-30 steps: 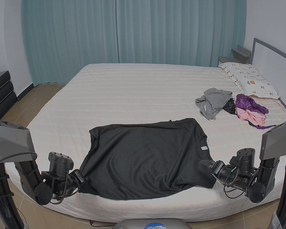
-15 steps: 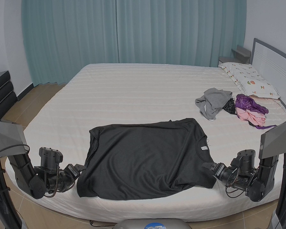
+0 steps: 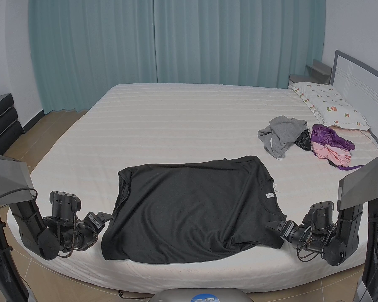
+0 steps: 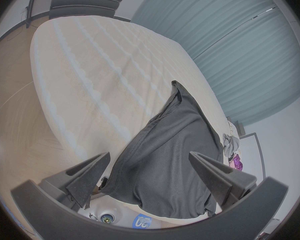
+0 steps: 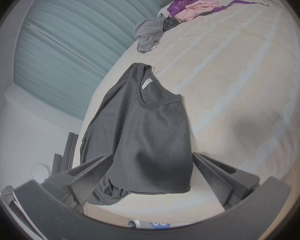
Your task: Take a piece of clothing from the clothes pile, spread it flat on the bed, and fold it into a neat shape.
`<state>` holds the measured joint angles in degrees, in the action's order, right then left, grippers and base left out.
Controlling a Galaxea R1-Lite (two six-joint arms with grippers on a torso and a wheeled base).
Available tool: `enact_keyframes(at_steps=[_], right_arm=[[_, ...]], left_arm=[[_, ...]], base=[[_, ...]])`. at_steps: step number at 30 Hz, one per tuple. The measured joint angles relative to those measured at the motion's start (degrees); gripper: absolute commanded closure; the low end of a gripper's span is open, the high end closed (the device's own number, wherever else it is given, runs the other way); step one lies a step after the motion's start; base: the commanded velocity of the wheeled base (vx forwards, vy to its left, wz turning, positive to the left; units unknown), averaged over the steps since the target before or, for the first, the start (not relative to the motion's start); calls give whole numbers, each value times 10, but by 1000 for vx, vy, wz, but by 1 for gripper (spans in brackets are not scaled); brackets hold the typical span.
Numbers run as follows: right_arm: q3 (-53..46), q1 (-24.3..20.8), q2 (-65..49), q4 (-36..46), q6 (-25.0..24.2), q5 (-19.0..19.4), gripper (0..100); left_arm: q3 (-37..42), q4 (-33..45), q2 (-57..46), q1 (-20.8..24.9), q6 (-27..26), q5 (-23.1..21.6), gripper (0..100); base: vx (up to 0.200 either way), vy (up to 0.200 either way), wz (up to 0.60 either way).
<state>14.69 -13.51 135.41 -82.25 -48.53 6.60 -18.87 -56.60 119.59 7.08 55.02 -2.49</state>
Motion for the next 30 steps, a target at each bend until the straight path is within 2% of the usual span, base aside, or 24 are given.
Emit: enact_keyframes(at_steps=[1,16,30], right_arm=[[3,0,2,0,1,2,100],[23,10,-11,-1,11,10,100],[143,12,-18,57,11,6,100]], left_arm=[[0,0,0,0,0,0,0],[5,-1,18,11,-7,4,0],[2,-2,38,30,-6,11,0]], base=[[0,0,0],[0,0,0],[0,0,0]])
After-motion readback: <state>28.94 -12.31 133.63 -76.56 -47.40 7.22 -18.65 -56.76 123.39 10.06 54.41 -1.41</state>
